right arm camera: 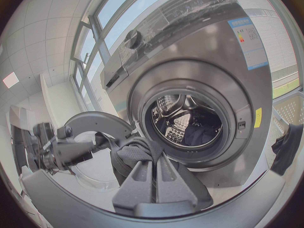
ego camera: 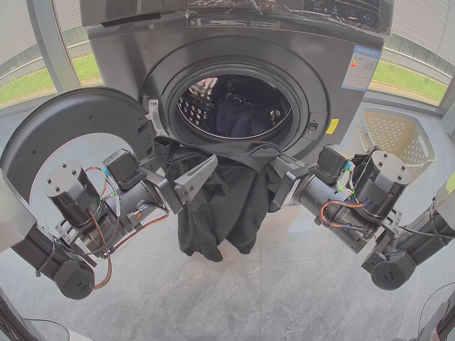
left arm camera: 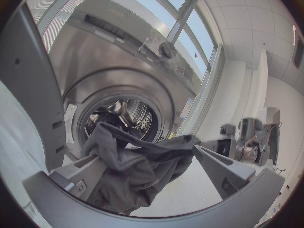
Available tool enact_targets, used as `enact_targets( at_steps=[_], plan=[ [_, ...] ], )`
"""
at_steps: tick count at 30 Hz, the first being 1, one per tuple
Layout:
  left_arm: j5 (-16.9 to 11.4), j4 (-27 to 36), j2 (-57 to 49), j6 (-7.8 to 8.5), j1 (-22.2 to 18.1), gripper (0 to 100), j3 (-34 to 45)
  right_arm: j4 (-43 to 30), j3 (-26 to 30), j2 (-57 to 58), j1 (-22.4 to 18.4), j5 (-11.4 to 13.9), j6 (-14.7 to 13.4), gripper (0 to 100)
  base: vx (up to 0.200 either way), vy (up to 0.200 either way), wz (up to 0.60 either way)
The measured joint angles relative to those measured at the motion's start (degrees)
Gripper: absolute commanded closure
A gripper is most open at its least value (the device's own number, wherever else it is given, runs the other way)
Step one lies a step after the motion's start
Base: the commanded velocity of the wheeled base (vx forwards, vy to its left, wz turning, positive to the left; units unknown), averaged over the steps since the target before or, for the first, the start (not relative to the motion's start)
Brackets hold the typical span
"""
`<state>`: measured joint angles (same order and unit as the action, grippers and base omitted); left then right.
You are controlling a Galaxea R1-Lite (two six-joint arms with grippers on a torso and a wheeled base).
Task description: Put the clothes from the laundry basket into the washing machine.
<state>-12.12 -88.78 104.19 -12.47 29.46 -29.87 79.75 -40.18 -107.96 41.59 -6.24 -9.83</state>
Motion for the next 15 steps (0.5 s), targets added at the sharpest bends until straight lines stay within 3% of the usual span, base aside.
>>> enact_targets(
  at_steps=[5,12,15],
  plan=[
    [0.1,0.1,2.8,1.39,-0.8,0,2.3,0.0,-1.0,1.6,-0.1,0.1,0.0,100,0.000,0.000,0.00],
    [0.0,-0.1,6.2,2.05,-0.7,0,4.1,0.0,-1.7,2.3,0.5,0.3,0.1,100,0.000,0.000,0.00],
    [-0.4,-0.1,7.3,3.56,-0.6,0,4.9,0.0,-2.2,2.4,0.7,0.3,0.1,100,0.000,0.000,0.00]
  ],
)
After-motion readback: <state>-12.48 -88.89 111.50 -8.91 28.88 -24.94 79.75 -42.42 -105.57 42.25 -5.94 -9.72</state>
